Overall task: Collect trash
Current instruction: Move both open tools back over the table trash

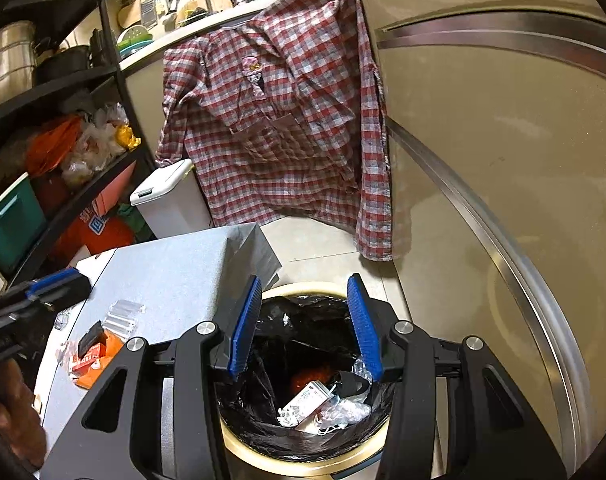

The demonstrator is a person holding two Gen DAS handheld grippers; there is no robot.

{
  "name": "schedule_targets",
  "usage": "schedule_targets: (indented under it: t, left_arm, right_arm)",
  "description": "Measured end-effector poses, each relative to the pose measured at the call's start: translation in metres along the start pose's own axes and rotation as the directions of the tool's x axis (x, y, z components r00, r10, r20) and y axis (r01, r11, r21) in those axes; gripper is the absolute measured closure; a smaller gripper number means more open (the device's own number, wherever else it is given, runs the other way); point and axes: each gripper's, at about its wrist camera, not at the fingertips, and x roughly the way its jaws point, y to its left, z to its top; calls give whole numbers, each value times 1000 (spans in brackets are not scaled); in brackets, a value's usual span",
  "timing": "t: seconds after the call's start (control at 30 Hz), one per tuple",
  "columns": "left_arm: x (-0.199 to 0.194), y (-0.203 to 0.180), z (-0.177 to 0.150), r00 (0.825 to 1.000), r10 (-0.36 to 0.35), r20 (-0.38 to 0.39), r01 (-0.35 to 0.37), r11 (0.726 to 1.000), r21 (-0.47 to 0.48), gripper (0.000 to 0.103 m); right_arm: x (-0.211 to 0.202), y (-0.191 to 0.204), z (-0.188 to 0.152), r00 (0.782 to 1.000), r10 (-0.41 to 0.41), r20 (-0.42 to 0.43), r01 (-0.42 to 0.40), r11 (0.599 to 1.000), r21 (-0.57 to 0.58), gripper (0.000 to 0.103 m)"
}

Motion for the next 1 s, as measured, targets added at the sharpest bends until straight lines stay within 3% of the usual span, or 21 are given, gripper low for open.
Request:
schedule_targets:
  t: [0.33,0.4,0.5,0.53,0.6,0.77,0.87,1.0]
  left_arm:
    - [-84,90,-9,992,114,50,-114,993,-8,57]
    - [-101,113,-13,988,142,53,-141,990,-15,61]
    - [-120,141,-20,981,182,59,-182,983,-13,68]
    - [-125,151,-24,979,194,60,-194,981,-16,68]
    - [-130,171,-31,974,217,60,-216,976,-34,69]
    - [-120,213,-59,970,240,35,-233,963,-135,73]
    - [-104,227,-71,976,219,-20,-219,964,-153,76]
    - [-82,233,-83,988,140,-58,-147,977,-152,76]
  right_arm:
    - [-5,40,-3,999,50,22,-48,997,-58,57]
    - [-6,53,-5,996,80,26,-78,995,-67,60]
    - [-5,70,-8,993,119,24,-117,989,-89,79]
    - [-5,76,-10,991,135,21,-132,986,-99,81]
    - [-4,91,-15,987,163,13,-160,979,-127,86]
    - [5,119,-27,977,212,-24,-212,961,-176,87]
    - [17,133,-38,960,268,-81,-278,948,-157,87]
    - [40,154,-55,928,330,-173,-353,928,-123,85]
